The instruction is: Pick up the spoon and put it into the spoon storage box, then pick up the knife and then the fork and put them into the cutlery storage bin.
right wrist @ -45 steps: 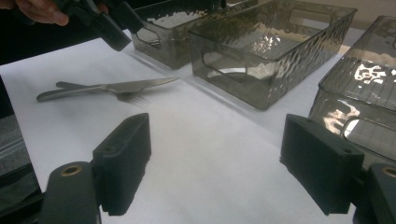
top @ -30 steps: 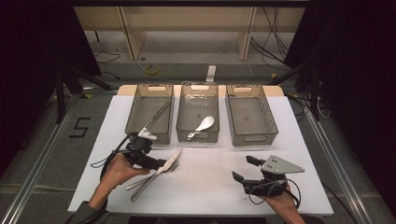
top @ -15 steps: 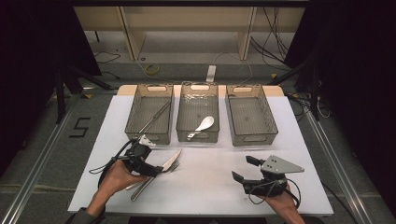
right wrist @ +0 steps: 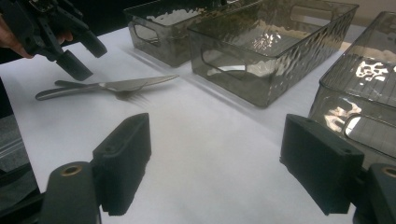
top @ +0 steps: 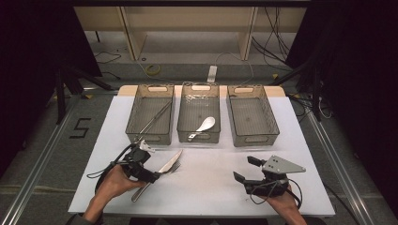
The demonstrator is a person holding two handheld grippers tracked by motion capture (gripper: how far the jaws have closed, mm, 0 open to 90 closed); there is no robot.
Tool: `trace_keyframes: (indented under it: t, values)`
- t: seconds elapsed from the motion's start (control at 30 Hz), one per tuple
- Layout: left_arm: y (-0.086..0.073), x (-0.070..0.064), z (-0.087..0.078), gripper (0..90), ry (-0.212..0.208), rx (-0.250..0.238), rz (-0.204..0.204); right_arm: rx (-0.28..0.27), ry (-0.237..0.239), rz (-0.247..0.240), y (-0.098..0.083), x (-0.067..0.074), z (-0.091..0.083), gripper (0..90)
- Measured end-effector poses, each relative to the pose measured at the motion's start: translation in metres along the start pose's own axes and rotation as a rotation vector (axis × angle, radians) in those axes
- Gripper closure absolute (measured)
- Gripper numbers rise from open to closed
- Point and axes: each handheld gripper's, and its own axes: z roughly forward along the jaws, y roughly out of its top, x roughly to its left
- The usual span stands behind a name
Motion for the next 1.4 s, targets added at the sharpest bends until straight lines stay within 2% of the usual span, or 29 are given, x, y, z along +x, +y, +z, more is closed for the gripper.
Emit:
trace_keyframes:
  t: [0.33,0.5,0.83,1.07,1.4]
  values:
    - [-0.006,-0.005,0.003,19.2,0.015,0.05,0.025,-0.001,0.001,0.0,0.0,-0.001,0.001,25.4]
    - [-0.009,-0.004,0.004,23.1,0.004,0.065,0.032,-0.002,-0.001,-0.003,0.0,-0.001,0.001,25.4]
    - [-0.014,-0.006,0.009,30.9,0.013,0.109,0.058,0.001,-0.002,-0.004,0.0,-0.001,0.002,25.4]
    - [-0.013,-0.008,0.01,36.9,0.012,0.113,0.069,0.003,-0.001,-0.005,0.0,-0.001,0.001,25.5]
    - [-0.014,-0.011,0.016,45.8,0.008,0.136,0.107,0.008,0.001,-0.019,0.001,0.003,0.002,25.5]
